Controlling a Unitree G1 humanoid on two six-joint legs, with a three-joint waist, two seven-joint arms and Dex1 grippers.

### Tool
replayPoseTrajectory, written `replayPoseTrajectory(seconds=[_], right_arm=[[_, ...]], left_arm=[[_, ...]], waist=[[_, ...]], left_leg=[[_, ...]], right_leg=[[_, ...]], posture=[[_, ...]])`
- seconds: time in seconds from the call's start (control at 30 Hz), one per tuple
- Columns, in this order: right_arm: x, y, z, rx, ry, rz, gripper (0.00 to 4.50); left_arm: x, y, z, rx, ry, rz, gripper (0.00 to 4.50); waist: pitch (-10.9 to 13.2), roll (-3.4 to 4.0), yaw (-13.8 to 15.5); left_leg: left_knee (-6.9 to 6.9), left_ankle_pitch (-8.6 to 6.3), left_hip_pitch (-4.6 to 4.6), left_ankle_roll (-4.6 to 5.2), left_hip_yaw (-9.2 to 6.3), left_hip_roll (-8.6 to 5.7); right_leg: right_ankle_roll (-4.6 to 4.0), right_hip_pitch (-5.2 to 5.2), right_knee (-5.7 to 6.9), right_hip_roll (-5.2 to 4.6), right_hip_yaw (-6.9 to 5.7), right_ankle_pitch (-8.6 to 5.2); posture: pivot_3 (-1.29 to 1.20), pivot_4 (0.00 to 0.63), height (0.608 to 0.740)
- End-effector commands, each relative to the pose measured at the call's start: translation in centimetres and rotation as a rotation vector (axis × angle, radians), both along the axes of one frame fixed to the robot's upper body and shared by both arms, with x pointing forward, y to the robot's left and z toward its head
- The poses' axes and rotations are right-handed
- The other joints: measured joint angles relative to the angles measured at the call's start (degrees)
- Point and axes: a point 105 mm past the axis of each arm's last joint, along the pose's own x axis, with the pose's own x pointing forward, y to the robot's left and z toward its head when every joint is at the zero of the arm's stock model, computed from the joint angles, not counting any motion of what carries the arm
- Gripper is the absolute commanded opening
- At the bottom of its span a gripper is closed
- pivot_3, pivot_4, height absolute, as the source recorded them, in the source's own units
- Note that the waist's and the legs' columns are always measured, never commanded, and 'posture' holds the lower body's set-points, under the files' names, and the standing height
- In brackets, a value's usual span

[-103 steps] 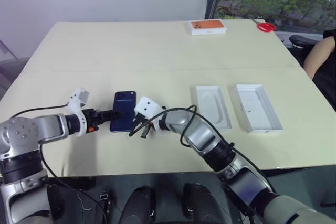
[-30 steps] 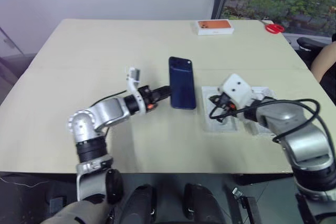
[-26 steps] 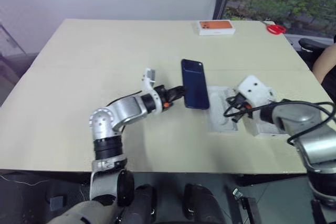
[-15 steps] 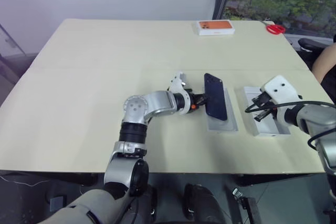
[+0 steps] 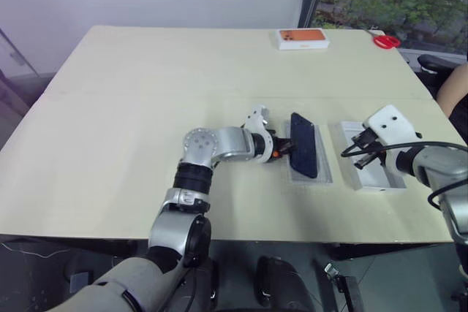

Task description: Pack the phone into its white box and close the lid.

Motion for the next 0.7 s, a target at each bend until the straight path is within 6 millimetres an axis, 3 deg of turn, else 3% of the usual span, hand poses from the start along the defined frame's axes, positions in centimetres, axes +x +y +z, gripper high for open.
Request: replayPoseTrajectory(seconds=[0.03,0.13,0.17,0.37,0.5,0.7], right_arm=[[0.1,0.0,1.3,-0.022,-0.048,0.002,0.00],[0.2,0.3,1.3,-0.018,-0.049,0.012,0.00],[0.3,0.5,1.3,-0.015,-0.050,0.016,0.00],[0.5,1.6,1.0,0.006,-0.044,0.050,0.00],[0.7,3.0,0.5,0.037,-0.033,0.095,0.00],[1.1,4.6,-0.3,0.083,-0.018,0.130,0.00]], left_arm=[[-1.8,-2.8,2.0,-0.083,-0.024,-0.100,2.75],[-2.0,-2.4,2.3,-0.088,-0.035,-0.119,4.23],[-1.9,-2.0,2.5,-0.094,-0.045,-0.122,4.44],[-1.7,1.7,4.2,-0.127,-0.150,-0.135,4.44],[-1.2,5.3,5.5,-0.117,-0.275,-0.090,4.44],[0.8,11.9,6.2,0.146,-0.645,0.028,4.44]], waist=[[0.0,0.00,0.0],[0.0,0.00,-0.1],[0.0,0.01,-0.1],[0.0,0.01,-0.1],[0.0,0.02,-0.3],[0.0,0.08,-0.3]], left_leg=[[0.00,0.00,0.00,0.00,0.00,0.00],[0.00,0.00,0.01,0.00,0.00,0.00],[0.00,0.00,0.01,0.00,0.00,0.01],[0.00,0.01,0.01,-0.02,-0.01,0.02],[-0.01,0.06,0.06,-0.12,-0.01,0.05],[-0.04,0.28,0.06,-0.51,-0.01,0.06]], right_leg=[[0.00,0.00,0.00,0.00,0.00,0.00],[0.00,0.00,0.00,0.00,0.00,0.00],[0.00,0.00,0.01,0.00,0.00,0.00],[0.02,-0.01,0.03,0.01,0.01,0.01],[0.02,-0.01,0.09,0.03,0.01,0.01],[-0.19,-0.03,0.13,0.06,0.02,-0.09]], posture=[[0.00,0.150,0.740],[0.00,0.150,0.740],[0.00,0.150,0.740],[0.00,0.150,0.740],[0.00,0.150,0.740],[0.00,0.150,0.740]])
